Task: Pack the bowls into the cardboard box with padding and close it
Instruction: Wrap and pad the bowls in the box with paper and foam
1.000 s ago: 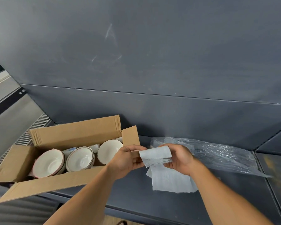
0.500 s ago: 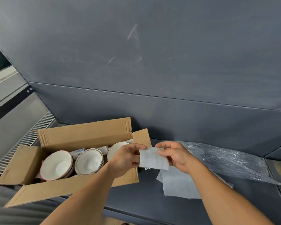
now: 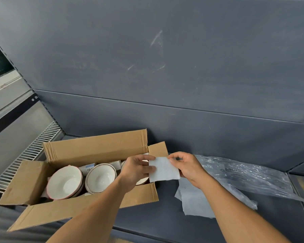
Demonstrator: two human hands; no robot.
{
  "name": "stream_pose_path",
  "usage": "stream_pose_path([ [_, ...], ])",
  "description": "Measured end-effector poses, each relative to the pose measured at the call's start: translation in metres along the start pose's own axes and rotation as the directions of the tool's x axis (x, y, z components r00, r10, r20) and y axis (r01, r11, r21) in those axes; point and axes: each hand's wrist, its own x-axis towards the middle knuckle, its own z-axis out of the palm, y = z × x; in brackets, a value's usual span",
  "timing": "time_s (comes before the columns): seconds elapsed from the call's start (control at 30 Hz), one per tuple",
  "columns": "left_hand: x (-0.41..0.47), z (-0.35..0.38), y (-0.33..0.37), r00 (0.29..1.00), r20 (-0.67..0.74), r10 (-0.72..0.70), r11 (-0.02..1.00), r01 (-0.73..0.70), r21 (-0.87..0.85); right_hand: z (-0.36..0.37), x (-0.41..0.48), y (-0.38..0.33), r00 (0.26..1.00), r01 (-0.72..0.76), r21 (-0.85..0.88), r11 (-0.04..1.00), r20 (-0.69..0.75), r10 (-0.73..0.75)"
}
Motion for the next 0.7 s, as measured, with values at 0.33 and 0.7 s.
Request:
stream_pose_path([
  [0.33,0.010,-0.013,-0.002,0.997,0.001,0.080,0.978,-0.078,0.194,0.005,-0.001,-0.009,0.998,-0.035,-0.034,0.999,0.043,0.036],
  [0.7,0.020,-0.026,-0.003,0.980,0.071,0.184,0.688,-0.181,0.703,0.022,0.004,-0.002,0.996,0.085,-0.492,0.867,0.067,-0.060],
])
